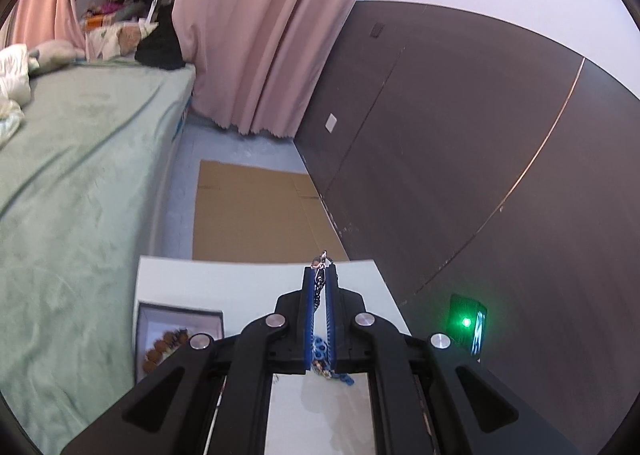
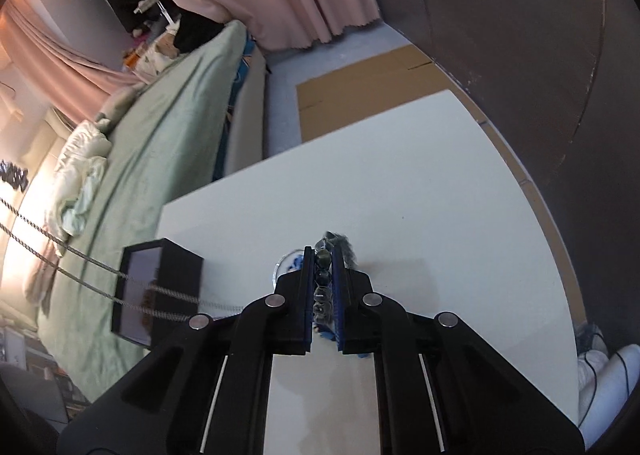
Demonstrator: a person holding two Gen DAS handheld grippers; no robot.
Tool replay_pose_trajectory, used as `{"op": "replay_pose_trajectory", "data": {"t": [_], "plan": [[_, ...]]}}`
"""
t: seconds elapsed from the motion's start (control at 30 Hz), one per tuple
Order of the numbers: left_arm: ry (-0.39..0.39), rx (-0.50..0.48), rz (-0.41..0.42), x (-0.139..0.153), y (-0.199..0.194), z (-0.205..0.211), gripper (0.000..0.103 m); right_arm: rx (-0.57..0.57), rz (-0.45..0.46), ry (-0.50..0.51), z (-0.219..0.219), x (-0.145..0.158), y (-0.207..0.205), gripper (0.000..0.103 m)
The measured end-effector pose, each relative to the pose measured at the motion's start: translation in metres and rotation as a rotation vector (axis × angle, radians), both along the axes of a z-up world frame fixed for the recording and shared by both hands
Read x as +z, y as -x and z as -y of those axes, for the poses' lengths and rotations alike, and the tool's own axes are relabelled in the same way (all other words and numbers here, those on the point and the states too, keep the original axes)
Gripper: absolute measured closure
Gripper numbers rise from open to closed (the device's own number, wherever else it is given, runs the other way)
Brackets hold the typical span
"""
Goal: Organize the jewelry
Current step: 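Raise the held chain with the left tool while the right tool lifts the grey bracelet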
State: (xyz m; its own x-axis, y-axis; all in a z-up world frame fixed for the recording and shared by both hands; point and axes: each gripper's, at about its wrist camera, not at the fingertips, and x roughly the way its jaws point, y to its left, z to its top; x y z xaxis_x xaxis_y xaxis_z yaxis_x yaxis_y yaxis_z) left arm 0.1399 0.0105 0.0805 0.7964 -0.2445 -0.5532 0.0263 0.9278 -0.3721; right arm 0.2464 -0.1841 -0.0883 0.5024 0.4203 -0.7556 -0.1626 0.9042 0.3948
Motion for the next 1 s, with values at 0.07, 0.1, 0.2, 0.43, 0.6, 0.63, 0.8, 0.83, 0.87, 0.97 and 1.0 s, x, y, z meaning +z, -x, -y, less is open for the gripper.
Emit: {"op": "replay_pose_trajectory", "data": {"t": [0.07,0.1,0.2,0.43,0.6,0.63,0.8,0.83,0.87,0.97,1.0], "plan": [[-0.019,0.013,0.018,0.013,0.002,-0.001,0.100,-0.001,0.008,-0.031,0.004,0.005,0.002,0.094],[-0.026,0.018,0.027,0.019,0.003,-0.002,0.100,-0.002,0.011,-0.043,0.008,0.008,0.009,0.094],[-0.046,0.036,0.055,0.040,0.007,-0.006,0.100,-0.007,0.020,-0.086,0.011,0.014,0.010,0.094],[-0.097,0.070,0.124,0.088,0.015,-0.015,0.100,-0.018,0.020,-0.163,0.023,0.020,0.013,0.094],[-0.134,0.098,0.170,0.118,0.022,-0.022,0.100,-0.016,0.028,-0.191,0.027,0.024,0.016,0.094],[-0.138,0.103,0.177,0.122,0.024,-0.024,0.100,-0.014,0.032,-0.194,0.028,0.025,0.017,0.094],[-0.160,0.130,0.204,0.143,0.032,-0.035,0.100,-0.009,0.041,-0.194,0.028,0.026,0.021,0.094],[-0.164,0.133,0.208,0.146,0.033,-0.036,0.100,-0.007,0.042,-0.194,0.028,0.026,0.022,0.094],[-0.168,0.135,0.211,0.148,0.034,-0.036,0.100,-0.004,0.041,-0.193,0.028,0.025,0.022,0.094],[-0.177,0.138,0.213,0.149,0.036,-0.038,0.100,-0.002,0.038,-0.193,0.026,0.026,0.021,0.094],[-0.178,0.139,0.211,0.148,0.036,-0.039,0.100,-0.001,0.038,-0.193,0.026,0.025,0.021,0.094]]}}
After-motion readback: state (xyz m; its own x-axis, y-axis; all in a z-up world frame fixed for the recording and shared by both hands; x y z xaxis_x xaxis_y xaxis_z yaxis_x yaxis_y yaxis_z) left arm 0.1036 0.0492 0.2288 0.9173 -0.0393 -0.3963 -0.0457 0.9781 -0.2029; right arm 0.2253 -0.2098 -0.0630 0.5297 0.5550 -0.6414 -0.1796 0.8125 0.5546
